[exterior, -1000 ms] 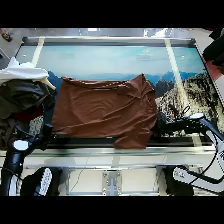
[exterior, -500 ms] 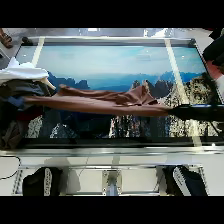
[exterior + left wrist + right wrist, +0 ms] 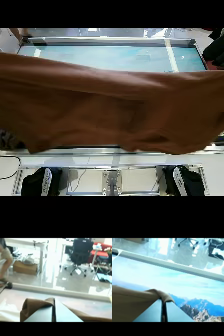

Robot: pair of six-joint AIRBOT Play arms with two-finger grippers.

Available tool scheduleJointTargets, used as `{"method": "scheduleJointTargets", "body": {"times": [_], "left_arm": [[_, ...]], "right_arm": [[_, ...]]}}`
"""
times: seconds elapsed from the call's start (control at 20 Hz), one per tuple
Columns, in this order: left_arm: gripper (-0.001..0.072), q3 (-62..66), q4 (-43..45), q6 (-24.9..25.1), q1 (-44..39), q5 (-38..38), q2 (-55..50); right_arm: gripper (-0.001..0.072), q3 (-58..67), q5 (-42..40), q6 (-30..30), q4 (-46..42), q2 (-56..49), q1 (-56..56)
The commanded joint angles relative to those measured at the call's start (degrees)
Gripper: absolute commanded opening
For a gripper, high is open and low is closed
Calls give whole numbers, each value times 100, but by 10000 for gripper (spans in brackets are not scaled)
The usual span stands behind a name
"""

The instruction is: Fold the shirts.

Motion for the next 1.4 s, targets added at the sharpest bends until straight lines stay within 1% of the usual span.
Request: {"method": "scheduleJointTargets", "body": {"times": [0.0, 0.05, 0.1, 0.15, 0.25, 0.35, 0.45, 0.6, 0.7, 0.8, 0.9, 1.0, 1.1, 1.25, 1.35], "left_arm": [[8, 358, -219, 227, 4, -1198, -901], [8, 181, -599, 232, -9, -1434, -1215], [8, -83, -979, 358, -94, -1534, -1537], [7, -348, -1121, 612, -256, -1480, -1816], [7, -807, -813, 675, -726, -1130, -2417], [8, -1040, -267, 675, -1191, -627, -3126], [8, -1047, 162, 671, -1574, 157, -3895], [8, -1047, 369, 562, -1919, 1606, -4909], [8, -1047, 369, 564, -2074, 2122, -5473], [8, -1047, 372, 566, -2179, 2345, -5930], [9, -1047, 378, 566, -2210, 2396, -6214], [8, -1047, 501, 566, -2208, 2337, -6301], [9, -1047, 717, 566, -2208, 2041, -6299], [8, -1049, 1113, 568, -2264, 1106, -6299], [8, -1049, 1239, 573, -2339, 638, -6301]], "right_arm": [[6, 238, 304, 254, 92, -656, -2], [7, 81, 365, 251, 321, -929, -2], [8, -125, 378, 245, 662, -1224, 2], [8, -339, 363, 201, 997, -1532, 2], [8, -841, 273, -63, 1497, -2179, 4], [8, -1362, -13, -175, 1453, -2865, 4], [8, -1779, -444, -205, 1423, -3504, 46], [8, -2037, -1325, -205, 1051, -4577, 424], [8, -2037, -2135, -201, 898, -5257, 765], [8, -2037, -3088, -160, 885, -5825, 1036], [8, -2037, -3757, -138, 885, -6183, 1176], [8, -2037, -3845, -140, 802, -6319, 1187], [8, -2037, -3526, -140, 234, -6286, 1187], [7, -2039, -2542, -142, -656, -6264, 1255], [7, -2039, -2035, -142, -1121, -6264, 1366]]}}
